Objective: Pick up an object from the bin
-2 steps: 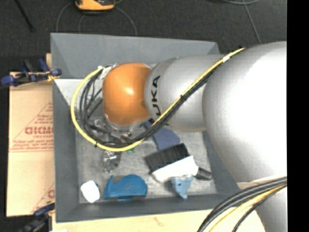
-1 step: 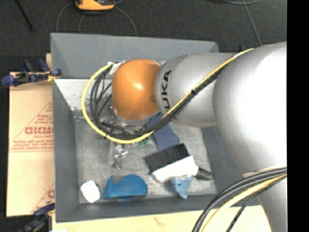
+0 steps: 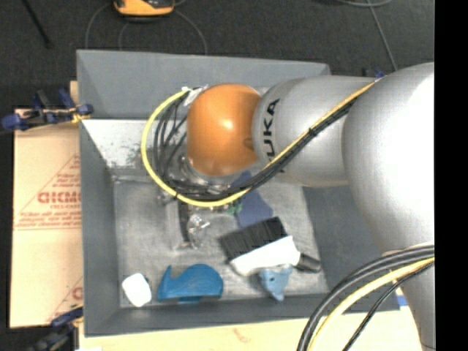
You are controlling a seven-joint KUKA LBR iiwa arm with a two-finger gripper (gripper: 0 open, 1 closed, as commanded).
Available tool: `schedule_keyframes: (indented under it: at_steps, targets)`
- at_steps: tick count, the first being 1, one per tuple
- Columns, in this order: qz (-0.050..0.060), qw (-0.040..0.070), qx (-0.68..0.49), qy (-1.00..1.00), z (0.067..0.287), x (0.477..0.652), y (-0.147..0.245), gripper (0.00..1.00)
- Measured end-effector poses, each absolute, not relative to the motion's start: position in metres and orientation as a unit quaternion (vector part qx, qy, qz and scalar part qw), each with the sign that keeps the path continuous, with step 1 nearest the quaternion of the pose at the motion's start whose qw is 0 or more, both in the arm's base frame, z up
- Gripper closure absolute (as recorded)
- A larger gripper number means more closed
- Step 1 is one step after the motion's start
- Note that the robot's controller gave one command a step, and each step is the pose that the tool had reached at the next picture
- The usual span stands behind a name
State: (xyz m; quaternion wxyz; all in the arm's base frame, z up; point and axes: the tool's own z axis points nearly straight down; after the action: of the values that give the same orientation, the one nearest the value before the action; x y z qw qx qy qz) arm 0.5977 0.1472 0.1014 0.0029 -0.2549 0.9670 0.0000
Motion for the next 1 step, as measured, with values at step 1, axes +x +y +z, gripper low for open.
schedule_keyframes:
  at_steps: [1]
  targets:
    - [-0.001, 0.002, -0.32, 0.947, 0.0844, 0.6002, 0.1408, 0.0]
